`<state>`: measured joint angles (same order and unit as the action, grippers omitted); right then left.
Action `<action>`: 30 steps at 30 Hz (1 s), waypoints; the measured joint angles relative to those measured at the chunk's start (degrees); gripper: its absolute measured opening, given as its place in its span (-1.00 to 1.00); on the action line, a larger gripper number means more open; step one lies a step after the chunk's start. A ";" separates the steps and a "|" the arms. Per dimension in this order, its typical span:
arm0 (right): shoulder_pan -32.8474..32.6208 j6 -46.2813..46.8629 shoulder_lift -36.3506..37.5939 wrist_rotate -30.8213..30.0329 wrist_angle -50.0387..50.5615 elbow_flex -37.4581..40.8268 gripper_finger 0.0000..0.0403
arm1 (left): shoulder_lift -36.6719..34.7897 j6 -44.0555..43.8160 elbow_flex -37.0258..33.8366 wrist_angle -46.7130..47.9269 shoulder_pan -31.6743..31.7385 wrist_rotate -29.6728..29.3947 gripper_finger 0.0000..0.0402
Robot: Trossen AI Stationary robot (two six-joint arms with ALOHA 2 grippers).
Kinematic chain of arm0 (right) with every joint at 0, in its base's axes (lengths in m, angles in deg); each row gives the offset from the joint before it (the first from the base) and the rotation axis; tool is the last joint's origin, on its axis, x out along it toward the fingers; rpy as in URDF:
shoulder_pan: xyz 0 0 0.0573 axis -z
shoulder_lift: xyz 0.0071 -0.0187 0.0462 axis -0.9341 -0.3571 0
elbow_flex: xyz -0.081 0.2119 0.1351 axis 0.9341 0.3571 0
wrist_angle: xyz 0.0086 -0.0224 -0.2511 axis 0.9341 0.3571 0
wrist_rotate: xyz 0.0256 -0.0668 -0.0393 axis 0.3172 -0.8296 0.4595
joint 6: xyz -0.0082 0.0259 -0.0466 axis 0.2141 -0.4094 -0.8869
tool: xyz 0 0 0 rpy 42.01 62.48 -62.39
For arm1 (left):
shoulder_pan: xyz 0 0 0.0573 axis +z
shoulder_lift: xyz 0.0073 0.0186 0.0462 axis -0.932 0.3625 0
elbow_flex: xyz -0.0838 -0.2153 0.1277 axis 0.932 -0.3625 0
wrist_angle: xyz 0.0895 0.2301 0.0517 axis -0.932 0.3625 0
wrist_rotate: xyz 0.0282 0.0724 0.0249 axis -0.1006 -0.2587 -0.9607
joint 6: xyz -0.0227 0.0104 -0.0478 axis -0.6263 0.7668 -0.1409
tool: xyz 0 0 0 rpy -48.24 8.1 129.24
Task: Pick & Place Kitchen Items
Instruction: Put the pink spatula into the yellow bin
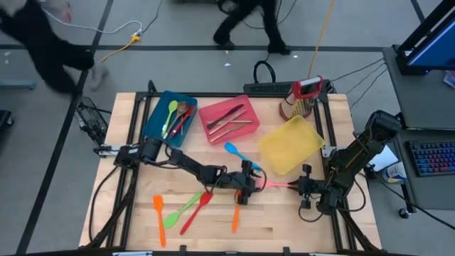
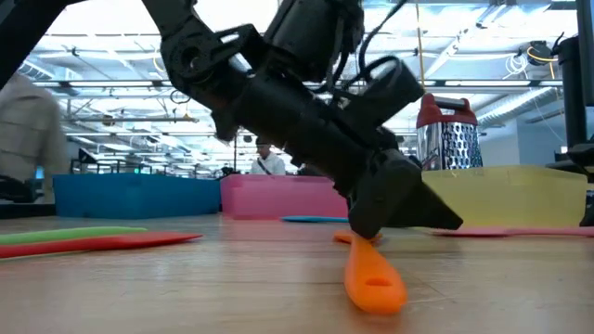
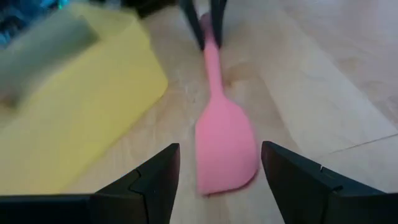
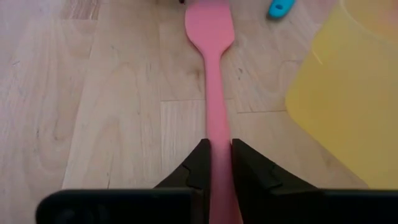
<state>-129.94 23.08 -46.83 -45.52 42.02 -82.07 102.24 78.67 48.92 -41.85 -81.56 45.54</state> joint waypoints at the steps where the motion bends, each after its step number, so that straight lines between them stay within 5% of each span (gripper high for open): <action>1: 0.00 -0.01 0.00 -0.08 -0.51 0.00 -0.83 | -0.12 0.92 0.01 0.04 -0.30 -0.12 0.14; 7: 0.00 -0.02 0.00 -0.84 -3.10 0.04 -0.82 | -0.15 -0.32 0.03 0.58 -0.46 -1.75 0.14; 13: 0.04 -0.13 0.40 -1.36 -6.06 0.08 -0.82 | -0.09 -2.46 -0.01 1.10 1.59 3.70 0.14; 30: 0.09 1.68 0.85 -0.96 -8.49 0.20 -0.81 | -0.09 5.94 0.05 -0.28 1.30 5.01 0.14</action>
<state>-129.85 24.76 -45.97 -46.48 33.53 -81.87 102.15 84.61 48.98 -42.14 -80.25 50.55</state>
